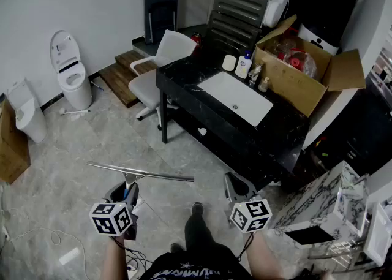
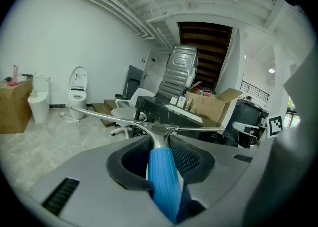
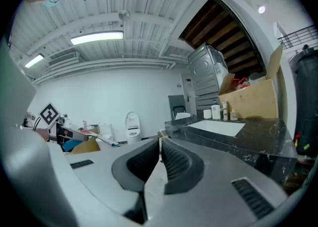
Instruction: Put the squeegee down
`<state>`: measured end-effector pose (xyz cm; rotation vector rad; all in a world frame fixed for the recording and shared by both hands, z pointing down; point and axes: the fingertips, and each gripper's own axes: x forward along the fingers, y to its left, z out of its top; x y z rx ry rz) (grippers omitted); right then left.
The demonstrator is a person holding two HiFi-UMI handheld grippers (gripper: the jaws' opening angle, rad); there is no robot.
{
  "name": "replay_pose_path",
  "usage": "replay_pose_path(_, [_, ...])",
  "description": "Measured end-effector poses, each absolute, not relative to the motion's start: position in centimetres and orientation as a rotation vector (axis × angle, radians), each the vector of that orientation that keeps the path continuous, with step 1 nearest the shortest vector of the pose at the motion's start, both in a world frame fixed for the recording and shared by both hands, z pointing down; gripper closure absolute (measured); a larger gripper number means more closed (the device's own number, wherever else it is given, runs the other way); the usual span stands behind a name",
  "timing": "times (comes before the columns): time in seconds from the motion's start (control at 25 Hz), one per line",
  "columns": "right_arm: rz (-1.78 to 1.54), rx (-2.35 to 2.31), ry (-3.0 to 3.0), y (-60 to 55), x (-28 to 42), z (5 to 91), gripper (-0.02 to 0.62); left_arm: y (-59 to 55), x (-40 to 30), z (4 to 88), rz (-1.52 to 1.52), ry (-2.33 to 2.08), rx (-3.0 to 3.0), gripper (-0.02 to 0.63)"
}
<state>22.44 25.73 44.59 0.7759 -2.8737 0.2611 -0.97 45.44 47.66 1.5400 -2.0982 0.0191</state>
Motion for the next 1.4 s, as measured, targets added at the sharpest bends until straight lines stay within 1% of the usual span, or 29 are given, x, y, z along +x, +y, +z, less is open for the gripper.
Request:
replay_pose_path(0.44, [0.27, 0.724, -2.883, 24.7, 20.0, 45.1, 0.545, 44.1, -2.0, 48.0, 0.071, -2.145, 1.527, 0.468])
replay_pose_path(0.72, [0.286, 0.74, -2.912, 21.0, 17.6, 45.1, 0.543, 40.6, -4.2, 48.4, 0.079, -2.147, 1.517, 0.468])
replay_pose_path(0.96, [0.329, 0.719, -2.913, 14.9, 13.6, 45.6, 0.543, 34.6, -7.5, 48.5, 0.092, -2.13, 1.514, 0.468])
replay_pose_path(1.4, [0.351, 0.682, -2.916, -1.3, 6.1, 45.7, 0.543, 18.9, -13.5, 47.9, 0.092, -2.133, 1.526, 0.468])
